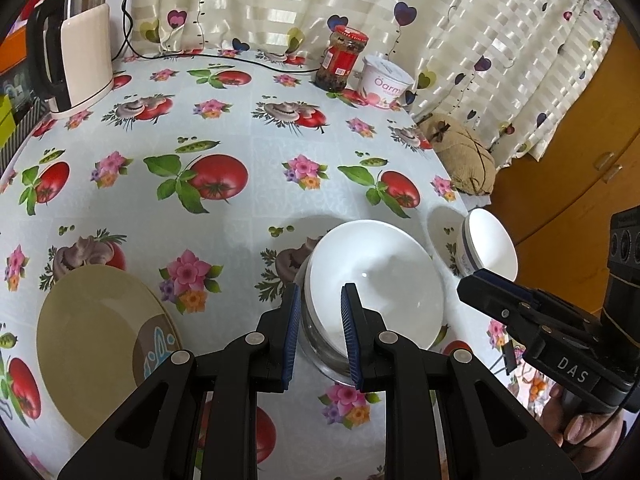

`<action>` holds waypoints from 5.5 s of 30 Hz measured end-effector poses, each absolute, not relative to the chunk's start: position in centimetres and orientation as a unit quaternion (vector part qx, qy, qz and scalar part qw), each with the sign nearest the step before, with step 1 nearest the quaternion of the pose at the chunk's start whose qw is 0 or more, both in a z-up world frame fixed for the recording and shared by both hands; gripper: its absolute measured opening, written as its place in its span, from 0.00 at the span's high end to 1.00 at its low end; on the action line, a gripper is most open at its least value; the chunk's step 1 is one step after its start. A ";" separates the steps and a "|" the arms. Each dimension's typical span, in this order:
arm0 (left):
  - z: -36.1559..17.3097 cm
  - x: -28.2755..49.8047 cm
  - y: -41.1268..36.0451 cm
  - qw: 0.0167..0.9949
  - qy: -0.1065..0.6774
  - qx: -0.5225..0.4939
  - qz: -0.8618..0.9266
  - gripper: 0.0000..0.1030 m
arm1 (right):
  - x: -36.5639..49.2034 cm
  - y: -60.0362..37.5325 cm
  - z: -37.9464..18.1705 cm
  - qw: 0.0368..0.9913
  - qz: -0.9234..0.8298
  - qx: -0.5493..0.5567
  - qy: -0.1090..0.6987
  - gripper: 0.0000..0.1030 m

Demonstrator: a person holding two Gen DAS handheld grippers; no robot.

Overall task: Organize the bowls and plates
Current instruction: 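Open both tools to release the white bowl inside the steel bowl, then move both tools to the other blue-striped white bowl and grip its rim, then lift the white bowl with both tools and carry it over the steel bowl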

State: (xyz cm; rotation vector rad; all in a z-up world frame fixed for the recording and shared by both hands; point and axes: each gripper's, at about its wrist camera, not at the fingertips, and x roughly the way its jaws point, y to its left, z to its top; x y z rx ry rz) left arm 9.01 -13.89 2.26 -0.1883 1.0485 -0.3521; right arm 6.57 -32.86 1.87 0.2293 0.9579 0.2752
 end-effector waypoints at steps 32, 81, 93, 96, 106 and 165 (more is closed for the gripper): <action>3.8 9.5 -16.1 0.854 0.481 -0.071 -0.184 0.79 | 6.0 -34.9 3.6 0.884 0.123 0.121 0.435 0.66; 3.9 12.5 -29.9 0.824 0.493 -0.028 -0.279 0.79 | 5.3 -48.0 1.7 0.893 0.011 0.186 0.410 0.63; 1.3 13.8 -33.1 0.807 0.519 -0.034 -0.280 0.79 | 5.7 -50.8 -0.4 0.884 -0.020 0.202 0.422 0.63; 0.6 14.1 -33.5 0.804 0.525 -0.036 -0.277 0.79 | 5.9 -51.2 -1.1 0.881 -0.023 0.204 0.427 0.63; -0.6 14.6 -34.5 0.800 0.535 -0.033 -0.270 0.79 | 6.6 -51.7 -2.9 0.872 -0.018 0.214 0.439 0.65; 4.6 12.5 -29.7 0.831 0.487 -0.052 -0.262 0.79 | 5.2 -46.6 2.8 0.896 0.018 0.180 0.404 0.81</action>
